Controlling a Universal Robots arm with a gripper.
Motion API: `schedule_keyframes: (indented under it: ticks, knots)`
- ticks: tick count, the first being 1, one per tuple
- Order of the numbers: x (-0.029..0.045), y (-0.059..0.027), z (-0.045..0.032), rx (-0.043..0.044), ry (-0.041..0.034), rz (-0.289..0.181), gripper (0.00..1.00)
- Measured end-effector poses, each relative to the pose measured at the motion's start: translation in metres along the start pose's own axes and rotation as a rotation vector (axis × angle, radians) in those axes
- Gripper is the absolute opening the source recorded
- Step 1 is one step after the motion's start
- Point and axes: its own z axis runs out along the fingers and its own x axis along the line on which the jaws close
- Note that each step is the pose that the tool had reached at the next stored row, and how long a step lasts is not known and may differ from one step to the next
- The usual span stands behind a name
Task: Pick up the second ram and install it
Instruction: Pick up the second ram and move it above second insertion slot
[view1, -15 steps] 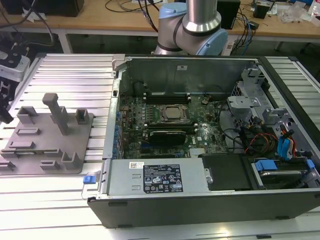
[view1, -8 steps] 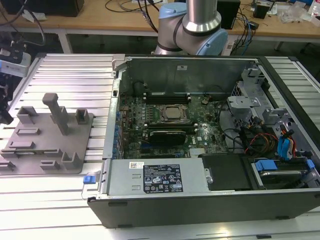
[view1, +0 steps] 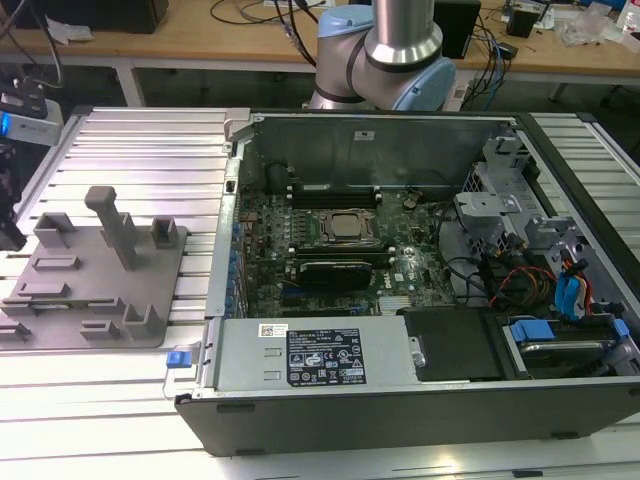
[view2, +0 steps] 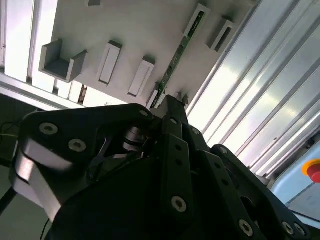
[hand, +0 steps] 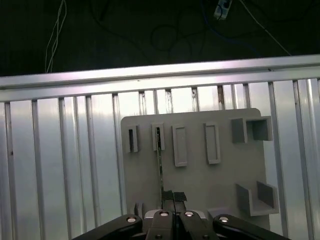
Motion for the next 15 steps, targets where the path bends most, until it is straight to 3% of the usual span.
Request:
schedule_keyframes:
  ticks: [5, 15]
  knots:
    - [0.0013, -0.0003, 0.0084, 0.0001, -0.0001, 0.012, 0.08]
    - [0.0051, 0.0043, 0.0224, 0.0205, -0.0019, 0.011, 0.08]
